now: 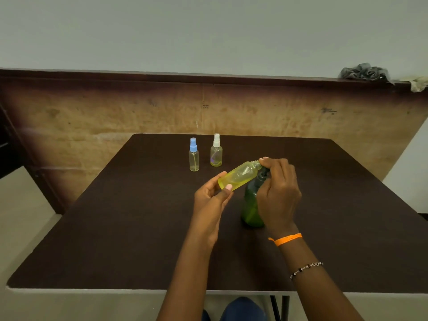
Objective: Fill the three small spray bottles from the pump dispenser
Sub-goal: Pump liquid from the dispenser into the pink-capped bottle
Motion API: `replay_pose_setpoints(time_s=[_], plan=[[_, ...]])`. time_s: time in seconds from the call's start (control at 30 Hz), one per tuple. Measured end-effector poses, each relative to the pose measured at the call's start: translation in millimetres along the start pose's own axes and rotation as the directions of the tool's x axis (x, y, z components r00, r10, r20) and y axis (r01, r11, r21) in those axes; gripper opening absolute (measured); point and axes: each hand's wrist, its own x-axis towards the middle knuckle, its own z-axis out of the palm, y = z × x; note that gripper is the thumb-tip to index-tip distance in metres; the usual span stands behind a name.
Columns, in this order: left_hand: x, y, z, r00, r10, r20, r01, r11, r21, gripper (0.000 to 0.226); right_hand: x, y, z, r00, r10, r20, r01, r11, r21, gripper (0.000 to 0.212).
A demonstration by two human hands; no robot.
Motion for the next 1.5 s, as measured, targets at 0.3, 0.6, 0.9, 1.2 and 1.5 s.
replay_pose_setpoints(time_s=[0.3,0.6,0.9,1.2,1.5], plan=[[1.1,-0.1,-0.1,1.0,-0.003,0.001,0.003,1.0,-0.021,0.037,7.4,2.8,-5.1,0.996,-0.051,0.067,0.055,0.996,-0.063,0.033],[1.7,-6.1,1.2,1.0,-0.009,-0.013,0.009,0.999,-0.04,0.037,-6.1,3.8,-2.1,0.997,-0.045,0.063,0.048,0.998,-0.047,0.039],[-2.0,2.5,2.0,1.0,0.012,-0.004,-0.012,0.999,-0.039,0.036,15.3,-0.9,-14.2,0.991,-0.072,0.111,0.084,0.991,-0.108,0.03],[-2.7,-2.5,0.0,1.0,-0.029,-0.009,0.028,0.999,-0.046,0.035,-6.6,0.4,-3.8,0.997,0.005,0.079,0.0,0.998,-0.058,0.038],[-2.0,3.3,1.2,1.0,-0.026,0.007,0.026,0.999,-0.034,0.036,16.6,0.0,-12.0,0.996,-0.016,0.089,0.021,0.998,-0.058,0.03]])
